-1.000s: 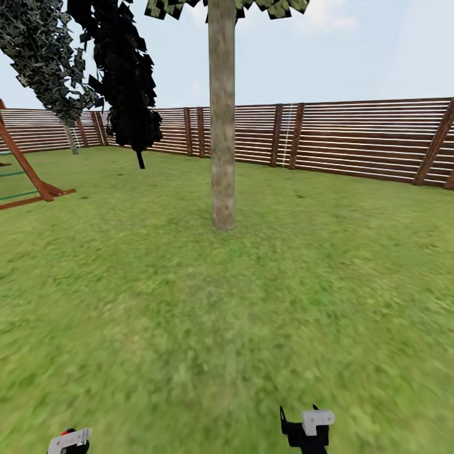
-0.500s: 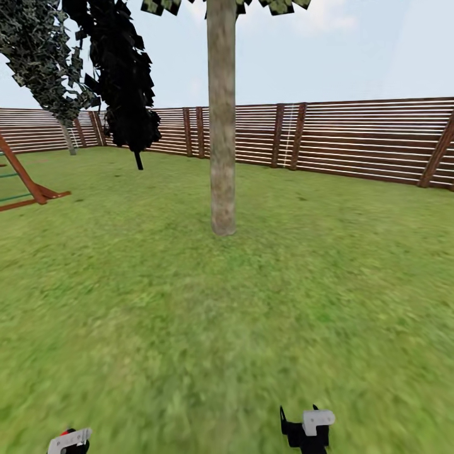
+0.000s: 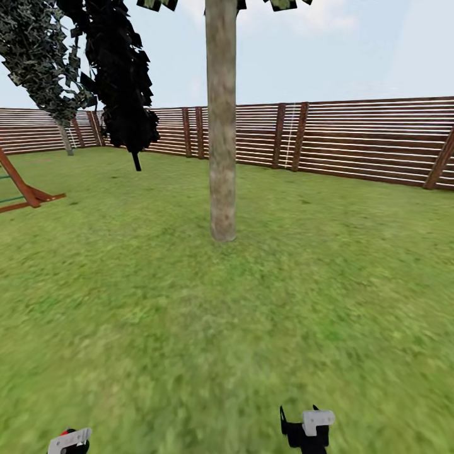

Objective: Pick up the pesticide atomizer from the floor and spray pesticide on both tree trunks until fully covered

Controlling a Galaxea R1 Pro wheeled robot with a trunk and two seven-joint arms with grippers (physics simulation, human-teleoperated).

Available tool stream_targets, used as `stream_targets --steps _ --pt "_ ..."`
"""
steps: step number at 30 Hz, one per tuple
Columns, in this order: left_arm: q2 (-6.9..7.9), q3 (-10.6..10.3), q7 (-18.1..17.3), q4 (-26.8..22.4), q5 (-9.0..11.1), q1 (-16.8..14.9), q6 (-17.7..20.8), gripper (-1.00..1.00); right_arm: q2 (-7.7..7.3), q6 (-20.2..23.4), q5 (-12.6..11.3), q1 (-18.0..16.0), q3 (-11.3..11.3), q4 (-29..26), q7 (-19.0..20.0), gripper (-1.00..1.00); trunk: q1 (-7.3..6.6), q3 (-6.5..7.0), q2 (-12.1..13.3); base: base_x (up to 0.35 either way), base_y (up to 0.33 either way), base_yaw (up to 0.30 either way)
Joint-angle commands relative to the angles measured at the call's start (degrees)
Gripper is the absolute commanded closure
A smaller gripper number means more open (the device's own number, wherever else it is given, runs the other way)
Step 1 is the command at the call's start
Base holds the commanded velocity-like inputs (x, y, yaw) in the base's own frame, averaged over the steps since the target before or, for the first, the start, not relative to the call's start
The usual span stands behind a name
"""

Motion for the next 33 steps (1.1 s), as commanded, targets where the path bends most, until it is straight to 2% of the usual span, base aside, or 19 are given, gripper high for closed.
stream_targets --steps 1,33 --pt "0.01 0.2 -0.6 0.1 0.6 -0.1 -0.1 1.0 0.03 -0.1 0.6 0.0 -0.2 0.0 -0.4 -1.0 0.02 -0.05 0.0 0.34 0.0 0.0" --pt "0.01 0.2 -0.6 0.1 0.6 0.0 0.0 1.0 0.03 -0.1 0.6 -0.1 -0.2 0.0 -0.4 -1.0 0.02 -0.05 0.0 0.34 0.0 0.0"
